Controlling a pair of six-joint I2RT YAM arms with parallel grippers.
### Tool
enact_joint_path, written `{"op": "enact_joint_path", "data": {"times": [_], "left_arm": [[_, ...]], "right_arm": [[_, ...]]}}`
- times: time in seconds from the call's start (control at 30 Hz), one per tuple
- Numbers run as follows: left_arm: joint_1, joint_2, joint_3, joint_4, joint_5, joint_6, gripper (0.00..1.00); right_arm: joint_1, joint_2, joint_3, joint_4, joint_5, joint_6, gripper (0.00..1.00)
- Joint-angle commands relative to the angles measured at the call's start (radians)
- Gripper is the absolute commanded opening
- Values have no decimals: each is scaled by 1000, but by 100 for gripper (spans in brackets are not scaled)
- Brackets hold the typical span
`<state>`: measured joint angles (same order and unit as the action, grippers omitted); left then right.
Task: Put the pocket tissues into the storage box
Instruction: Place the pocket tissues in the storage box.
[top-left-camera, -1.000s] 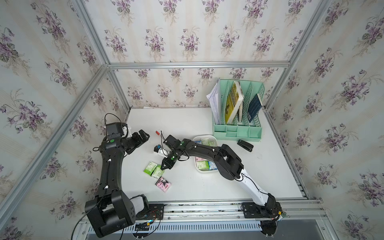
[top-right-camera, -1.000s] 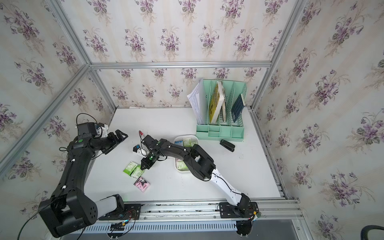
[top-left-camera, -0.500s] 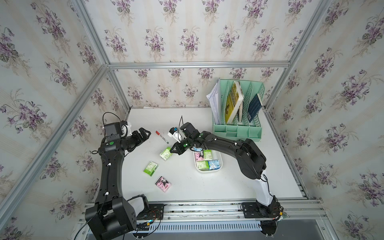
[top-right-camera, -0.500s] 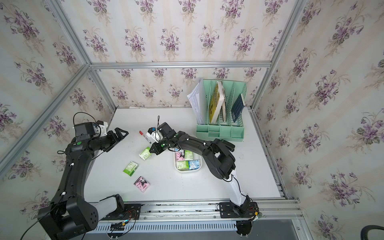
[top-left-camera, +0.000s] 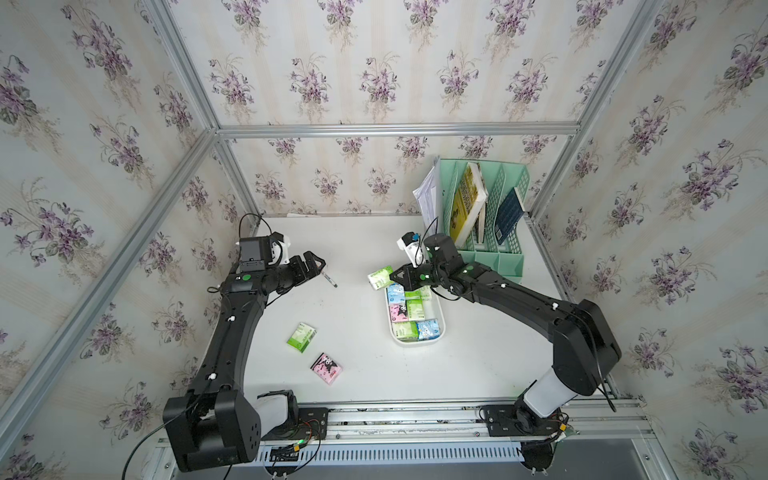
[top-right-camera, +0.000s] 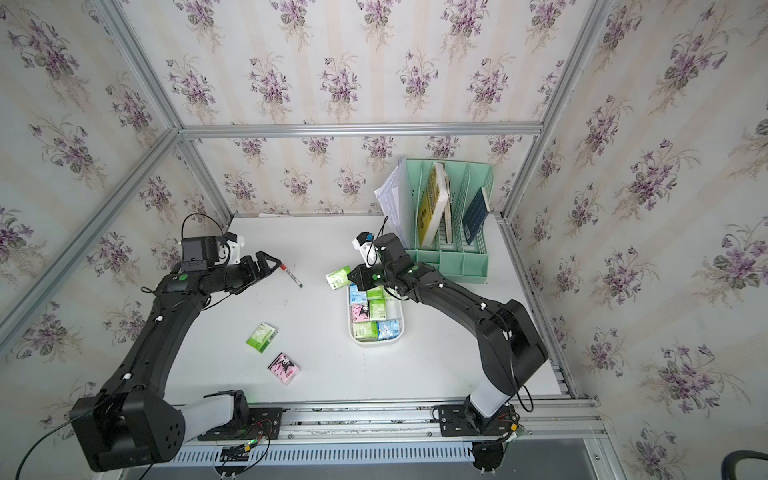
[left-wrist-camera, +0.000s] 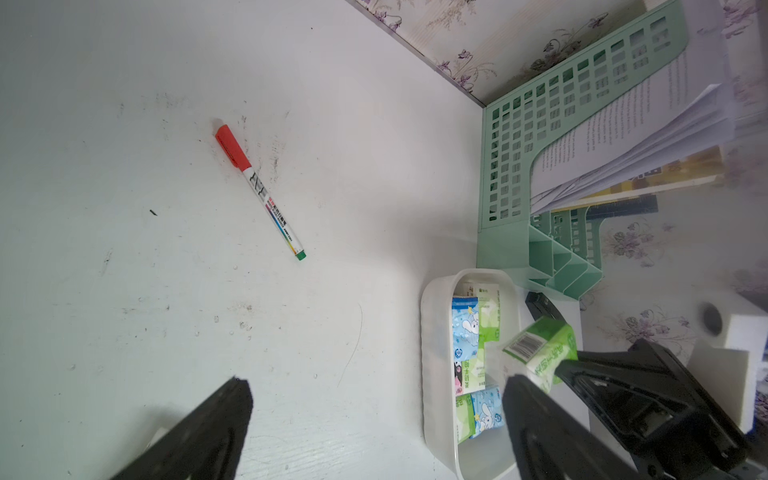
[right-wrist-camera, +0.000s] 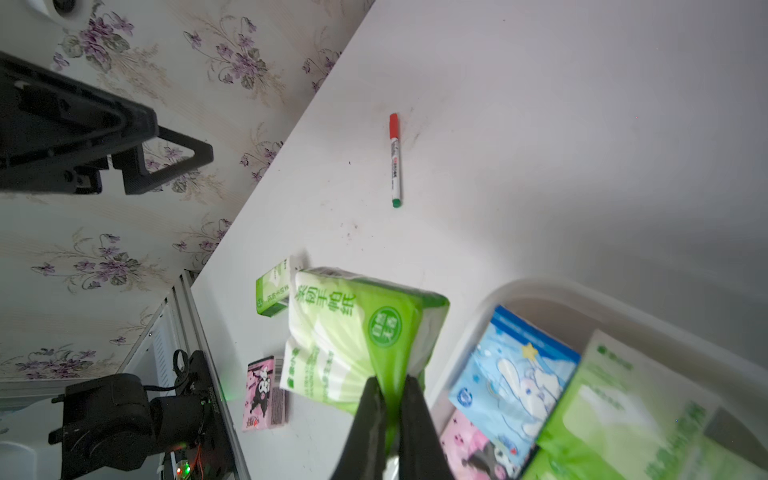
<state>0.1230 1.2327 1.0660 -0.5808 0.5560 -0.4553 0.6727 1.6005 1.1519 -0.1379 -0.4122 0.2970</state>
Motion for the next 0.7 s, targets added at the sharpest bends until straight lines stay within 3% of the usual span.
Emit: {"op": "enact_joint_path", "data": {"times": [0.0, 0.3, 0.5, 0.67], "left_arm": [[-20, 27, 20, 43, -19, -13, 99], [-70, 65, 36, 56, -44, -29, 99], [-69, 61, 40, 32, -62, -11, 99], [-70, 62, 42, 28, -64, -10, 99]], "right_arm": [[-6, -72, -69, -62, 59, 27, 0], [-5, -217, -298, -81, 66, 136, 0], [-5, -161, -338, -66, 71, 170, 0], [-6, -72, -271, -65, 73, 169, 0]]}}
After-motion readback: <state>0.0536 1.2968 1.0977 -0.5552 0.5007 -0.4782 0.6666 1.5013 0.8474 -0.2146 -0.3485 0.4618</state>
